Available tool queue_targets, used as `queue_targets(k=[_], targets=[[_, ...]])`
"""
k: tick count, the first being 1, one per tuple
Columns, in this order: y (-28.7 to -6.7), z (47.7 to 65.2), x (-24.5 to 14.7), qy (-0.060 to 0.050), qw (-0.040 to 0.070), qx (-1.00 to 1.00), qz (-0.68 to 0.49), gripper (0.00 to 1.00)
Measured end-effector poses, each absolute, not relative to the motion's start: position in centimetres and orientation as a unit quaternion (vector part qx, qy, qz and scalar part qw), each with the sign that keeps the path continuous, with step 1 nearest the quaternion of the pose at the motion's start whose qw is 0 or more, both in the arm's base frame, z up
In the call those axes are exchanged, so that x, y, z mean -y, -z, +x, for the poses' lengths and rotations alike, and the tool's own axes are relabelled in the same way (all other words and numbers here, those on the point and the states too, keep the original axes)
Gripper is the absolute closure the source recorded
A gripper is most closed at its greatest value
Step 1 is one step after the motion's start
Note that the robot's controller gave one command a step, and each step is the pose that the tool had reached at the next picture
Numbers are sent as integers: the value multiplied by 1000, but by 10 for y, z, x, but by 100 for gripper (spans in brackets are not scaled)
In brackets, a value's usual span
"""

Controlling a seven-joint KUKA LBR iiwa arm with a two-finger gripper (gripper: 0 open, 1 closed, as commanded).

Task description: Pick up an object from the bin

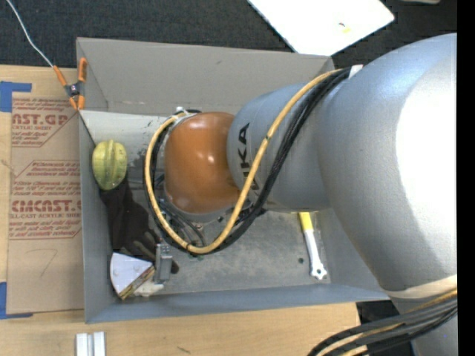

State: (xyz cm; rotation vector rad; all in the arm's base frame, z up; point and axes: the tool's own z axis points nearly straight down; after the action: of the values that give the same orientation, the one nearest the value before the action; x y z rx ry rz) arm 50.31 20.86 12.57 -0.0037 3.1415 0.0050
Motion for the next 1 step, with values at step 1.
queue_targets(k=[1], targets=[[-98, 533, -225, 0, -1, -993, -118, 0]])
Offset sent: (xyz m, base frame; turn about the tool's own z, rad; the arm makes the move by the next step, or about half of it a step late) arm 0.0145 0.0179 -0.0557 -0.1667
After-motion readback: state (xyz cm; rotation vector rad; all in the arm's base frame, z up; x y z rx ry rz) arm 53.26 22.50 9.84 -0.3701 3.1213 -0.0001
